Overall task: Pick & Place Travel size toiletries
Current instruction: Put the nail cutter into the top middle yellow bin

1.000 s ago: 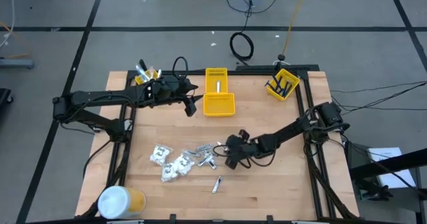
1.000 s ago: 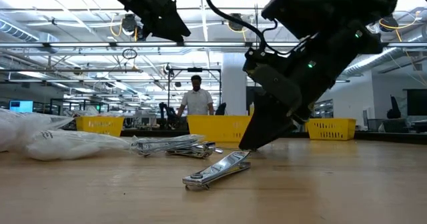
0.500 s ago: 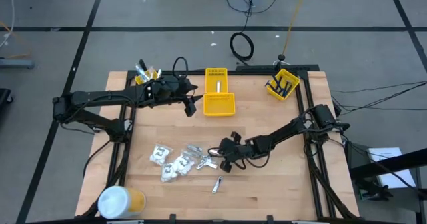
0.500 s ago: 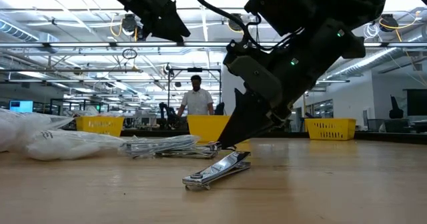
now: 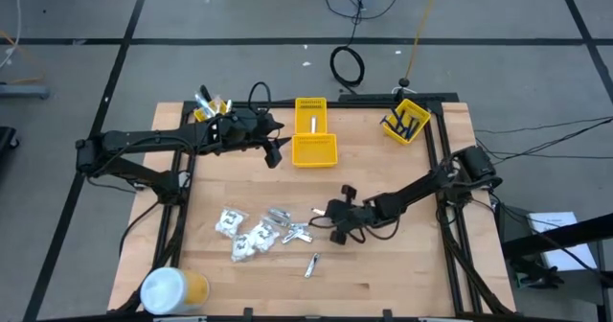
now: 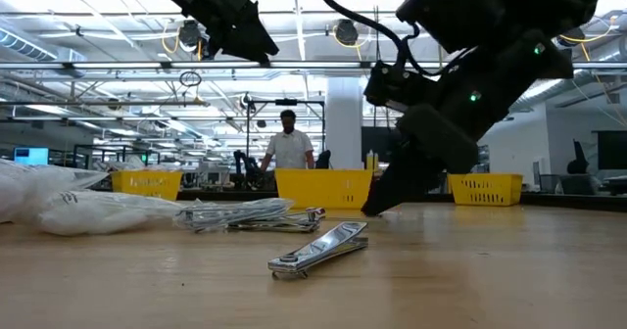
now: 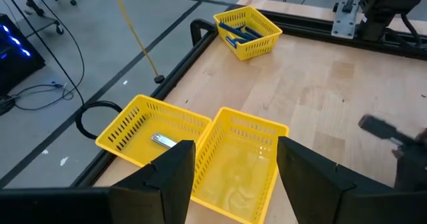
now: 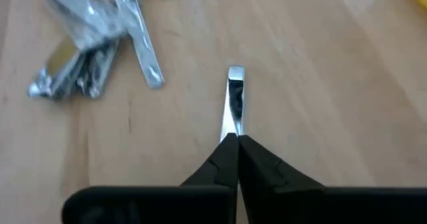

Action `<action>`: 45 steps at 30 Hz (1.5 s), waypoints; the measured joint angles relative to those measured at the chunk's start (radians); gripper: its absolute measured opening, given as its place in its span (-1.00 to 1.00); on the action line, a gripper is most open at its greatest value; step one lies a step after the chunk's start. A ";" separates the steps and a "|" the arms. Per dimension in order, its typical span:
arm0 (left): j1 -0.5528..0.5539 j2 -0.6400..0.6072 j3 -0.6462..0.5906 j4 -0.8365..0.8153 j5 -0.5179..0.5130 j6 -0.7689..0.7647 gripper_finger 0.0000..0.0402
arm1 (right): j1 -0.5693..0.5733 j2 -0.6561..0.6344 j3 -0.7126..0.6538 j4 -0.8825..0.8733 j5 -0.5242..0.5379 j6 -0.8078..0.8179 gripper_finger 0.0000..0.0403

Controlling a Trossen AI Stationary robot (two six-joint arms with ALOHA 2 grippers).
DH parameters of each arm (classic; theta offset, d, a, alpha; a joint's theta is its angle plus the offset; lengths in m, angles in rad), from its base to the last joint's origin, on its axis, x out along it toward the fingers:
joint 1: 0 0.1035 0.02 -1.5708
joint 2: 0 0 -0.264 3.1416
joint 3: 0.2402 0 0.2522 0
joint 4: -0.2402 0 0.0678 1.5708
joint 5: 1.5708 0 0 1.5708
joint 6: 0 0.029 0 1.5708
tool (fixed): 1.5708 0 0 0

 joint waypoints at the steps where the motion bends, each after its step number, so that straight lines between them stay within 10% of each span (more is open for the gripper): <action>1: 0.000 0.000 0.000 0.000 0.000 0.000 0.04 | 0.001 -0.017 -0.002 -0.007 0.000 -0.009 -0.99; 15: 0.000 0.000 0.000 -0.023 0.000 0.000 0.04 | 0.041 -0.111 0.002 -0.088 0.158 -0.269 -0.99; 30: 0.000 0.000 0.000 -0.015 0.000 -0.026 0.04 | -0.239 -0.233 0.004 -0.409 -0.352 -0.489 0.03; 45: 0.000 0.000 0.000 -0.012 0.000 -0.021 0.04 | -0.349 -0.077 0.008 -0.341 -0.544 -0.666 -0.24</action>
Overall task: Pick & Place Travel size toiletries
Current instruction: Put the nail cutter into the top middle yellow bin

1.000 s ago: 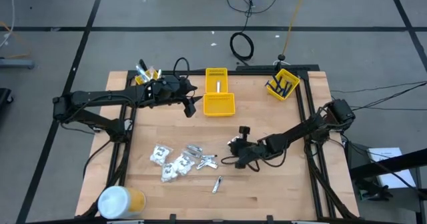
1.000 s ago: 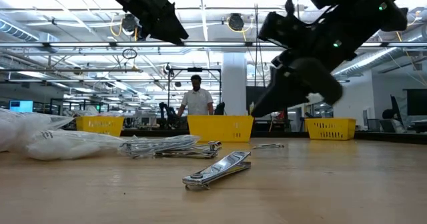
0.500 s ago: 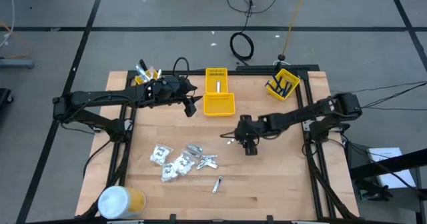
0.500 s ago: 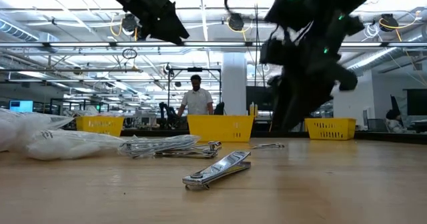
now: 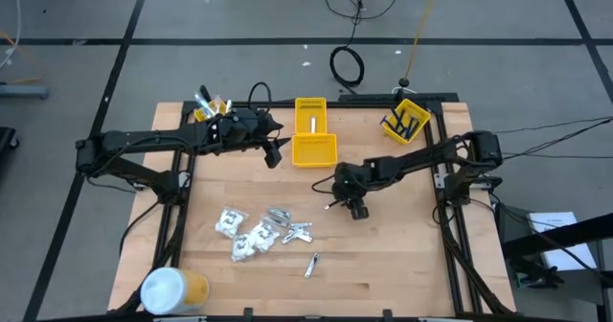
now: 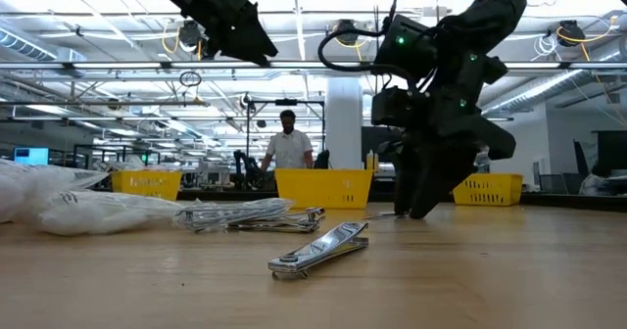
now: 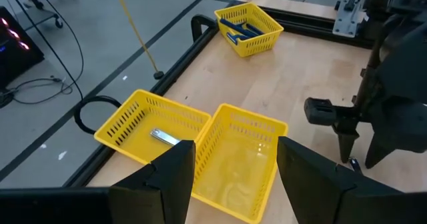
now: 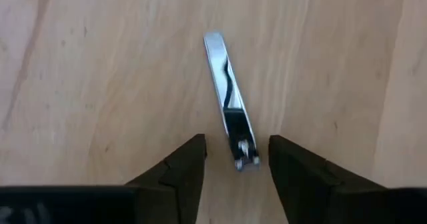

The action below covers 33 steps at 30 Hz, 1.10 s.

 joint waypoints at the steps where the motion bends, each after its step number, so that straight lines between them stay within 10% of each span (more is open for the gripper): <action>1: 0.001 0.000 0.000 0.000 0.000 0.003 0.04 | 0.000 0.003 0.000 0.010 0.000 -0.001 -0.26; 15: 0.001 0.000 0.000 -0.003 0.000 0.005 0.04 | 0.000 0.010 -0.002 -0.010 0.033 -0.063 -0.88; 33: 0.001 0.000 0.000 -0.003 0.000 0.004 0.04 | 0.006 -0.053 -0.005 0.026 0.049 0.006 -0.99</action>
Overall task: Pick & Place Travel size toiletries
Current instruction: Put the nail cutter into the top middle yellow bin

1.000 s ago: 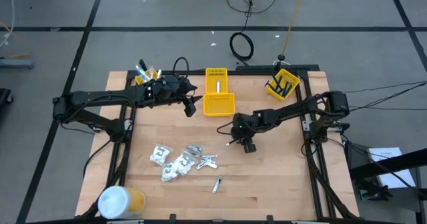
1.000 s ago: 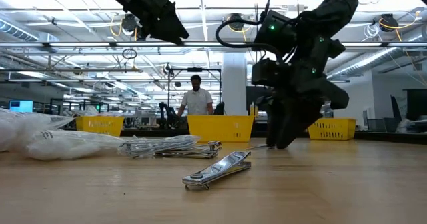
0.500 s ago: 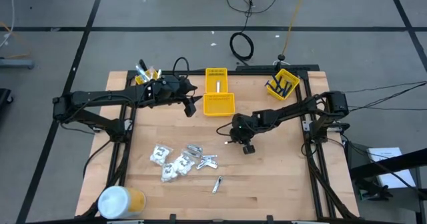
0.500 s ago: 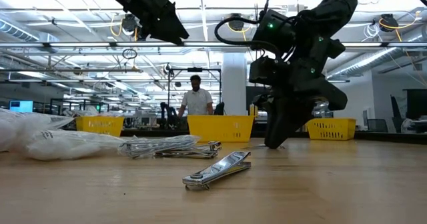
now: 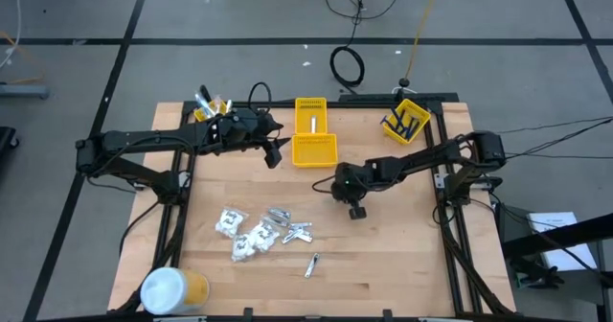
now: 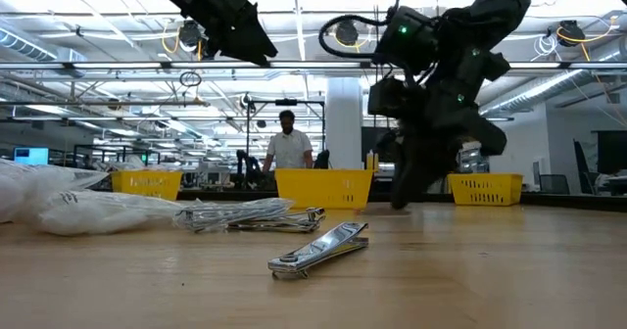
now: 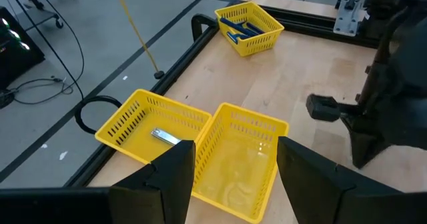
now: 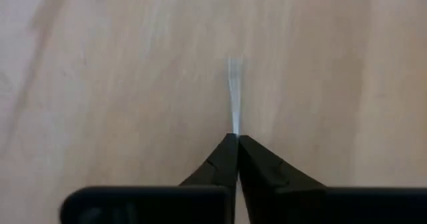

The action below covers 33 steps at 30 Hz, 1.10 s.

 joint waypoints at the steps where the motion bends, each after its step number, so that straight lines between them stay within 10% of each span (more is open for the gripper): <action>1: 0.000 0.000 0.000 0.000 0.000 0.000 0.04 | 0.001 -0.013 -0.001 0.000 0.005 0.000 -0.98; 19: 0.000 0.000 0.000 0.001 0.000 -0.002 0.04 | -0.004 -0.112 0.001 0.032 0.101 0.089 -0.98; 33: 0.000 0.000 0.000 0.000 0.000 -0.002 0.04 | 0.016 -0.035 0.002 0.010 0.070 0.247 -0.09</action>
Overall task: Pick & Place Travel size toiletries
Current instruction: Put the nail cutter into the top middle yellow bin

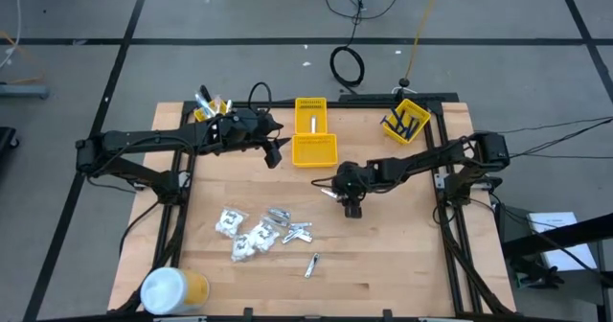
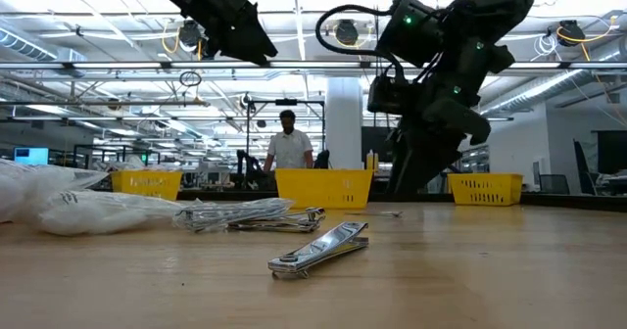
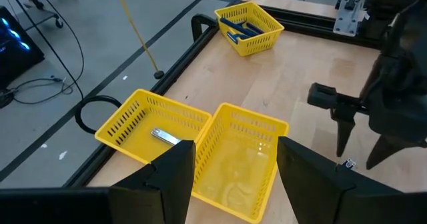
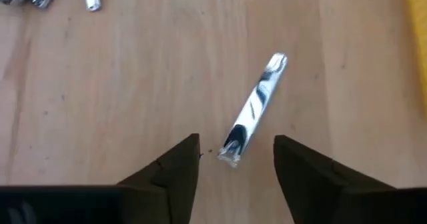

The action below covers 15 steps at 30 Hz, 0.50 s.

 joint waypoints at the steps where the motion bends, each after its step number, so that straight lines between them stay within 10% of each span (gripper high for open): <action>1: 0.000 0.000 0.000 0.000 0.000 0.000 0.04 | 0.000 0.000 0.000 -0.003 0.000 0.017 -0.08; 15: 0.000 0.000 0.000 0.002 0.000 -0.002 0.04 | 0.000 0.117 -0.054 0.140 0.000 0.111 -0.46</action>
